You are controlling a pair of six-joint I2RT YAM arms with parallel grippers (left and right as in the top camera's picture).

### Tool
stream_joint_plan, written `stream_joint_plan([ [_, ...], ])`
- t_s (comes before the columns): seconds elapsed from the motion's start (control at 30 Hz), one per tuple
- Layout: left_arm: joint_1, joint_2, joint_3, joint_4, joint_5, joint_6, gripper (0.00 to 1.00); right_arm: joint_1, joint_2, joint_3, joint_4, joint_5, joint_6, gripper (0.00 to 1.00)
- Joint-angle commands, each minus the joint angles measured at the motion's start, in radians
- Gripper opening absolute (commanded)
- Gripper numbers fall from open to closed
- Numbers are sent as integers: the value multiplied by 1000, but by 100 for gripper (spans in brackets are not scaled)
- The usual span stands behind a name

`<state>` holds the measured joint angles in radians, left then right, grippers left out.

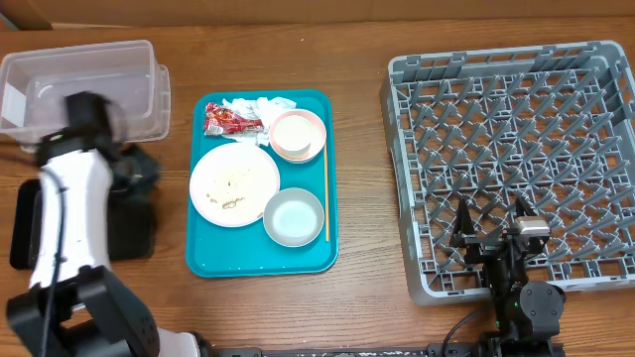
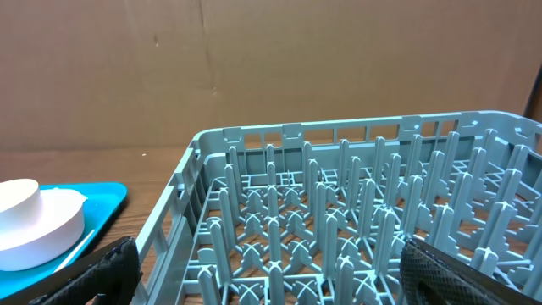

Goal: Sort waste into correct bins and load items into the dishwasher
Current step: 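Grasp the food scrap with the left gripper and drop it on the black tray, then move the left gripper to the white rice plate and grip its rim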

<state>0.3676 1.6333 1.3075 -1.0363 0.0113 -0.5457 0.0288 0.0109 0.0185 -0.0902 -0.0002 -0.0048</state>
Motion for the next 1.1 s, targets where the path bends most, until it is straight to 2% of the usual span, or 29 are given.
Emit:
stream_joint_plan([
  [0.0, 138, 26, 2, 51, -21, 16, 32, 4, -8, -10, 6, -1, -6, 100],
  [0.17, 283, 92, -21, 109, -19, -29, 37, 4, -8, -10, 6, -1, -6, 100],
  [0.2, 301, 107, -21, 108, -18, -39, 42, 4, -8, -10, 6, -1, -6, 100],
  [0.27, 326, 135, -21, 106, -18, -39, 66, 4, -8, -10, 6, -1, -6, 100],
  [0.37, 347, 165, -21, 99, 8, -37, 83, 4, -8, -10, 6, -1, -6, 100],
  [0.6, 349, 105, 7, 90, 193, 47, 85, 4, -8, -10, 6, -1, -6, 100],
  [0.73, 304, -36, 18, 72, 376, 134, 82, 4, -8, -10, 6, -1, -6, 100],
  [0.77, 253, -98, 18, 66, 433, 180, 80, 4, -8, -10, 6, -1, -6, 100],
  [0.9, 72, -188, 18, 53, 401, 226, 71, 4, -8, -10, 6, -1, -6, 100],
  [1.07, -206, -175, 16, 54, 228, 182, 64, 4, -8, -10, 6, -1, -6, 100],
])
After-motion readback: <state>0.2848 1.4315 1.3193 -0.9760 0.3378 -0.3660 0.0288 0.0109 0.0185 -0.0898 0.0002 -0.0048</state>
